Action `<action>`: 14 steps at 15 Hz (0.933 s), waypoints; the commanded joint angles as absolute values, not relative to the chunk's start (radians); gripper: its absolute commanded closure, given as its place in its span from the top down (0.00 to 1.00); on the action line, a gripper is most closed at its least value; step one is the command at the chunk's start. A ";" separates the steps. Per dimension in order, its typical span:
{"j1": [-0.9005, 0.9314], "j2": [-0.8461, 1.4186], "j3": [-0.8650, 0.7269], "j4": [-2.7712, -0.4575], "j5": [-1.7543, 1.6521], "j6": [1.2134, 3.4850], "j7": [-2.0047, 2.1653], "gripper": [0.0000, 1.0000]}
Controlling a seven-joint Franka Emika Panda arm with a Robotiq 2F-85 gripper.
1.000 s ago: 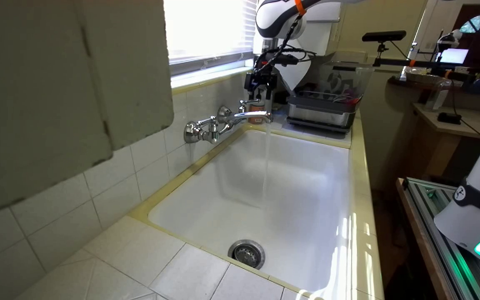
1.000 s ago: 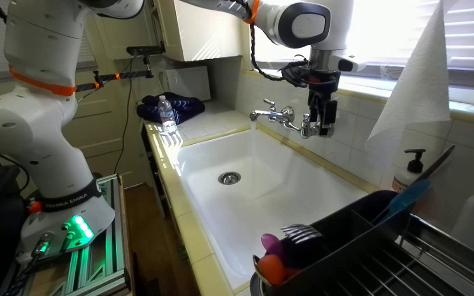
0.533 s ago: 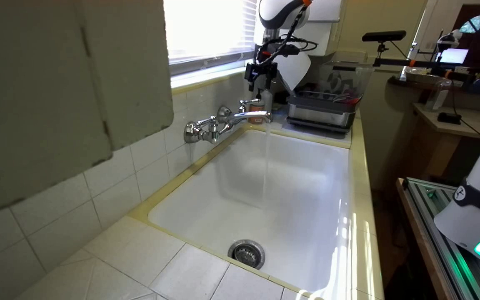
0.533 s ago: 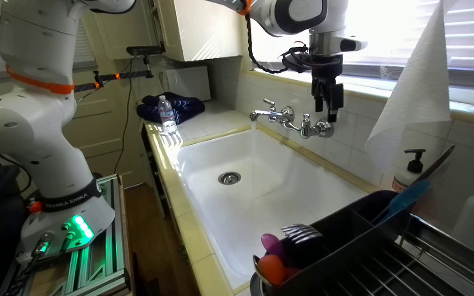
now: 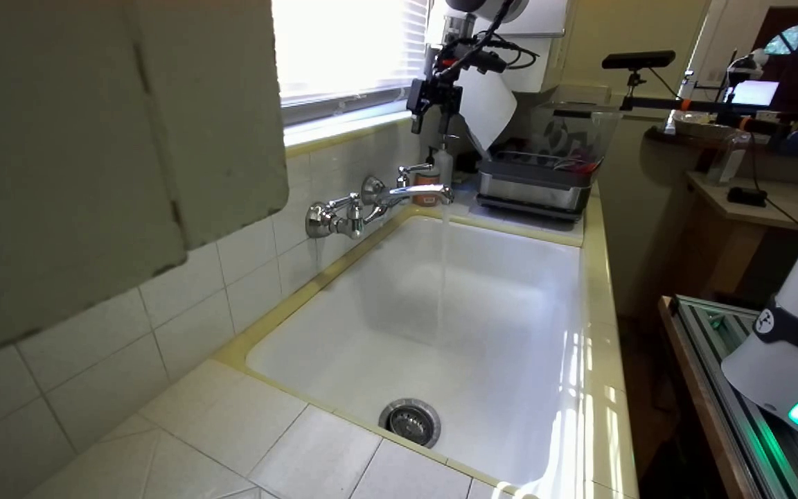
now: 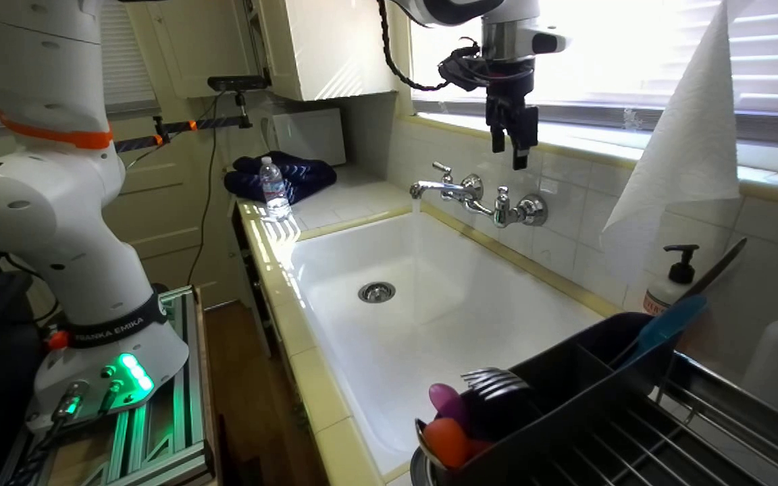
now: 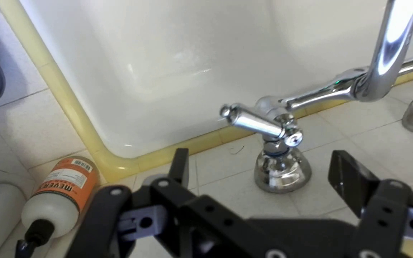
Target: Open the tap and rotate the water faucet to the right
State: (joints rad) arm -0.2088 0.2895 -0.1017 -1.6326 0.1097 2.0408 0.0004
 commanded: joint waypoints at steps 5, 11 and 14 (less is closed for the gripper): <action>-0.174 0.234 -0.103 -1.696 0.112 2.027 -0.005 1.00; -0.168 0.216 -0.087 -1.736 0.131 2.022 -0.049 1.00; -0.147 0.207 -0.061 -1.763 0.129 1.999 -0.112 1.00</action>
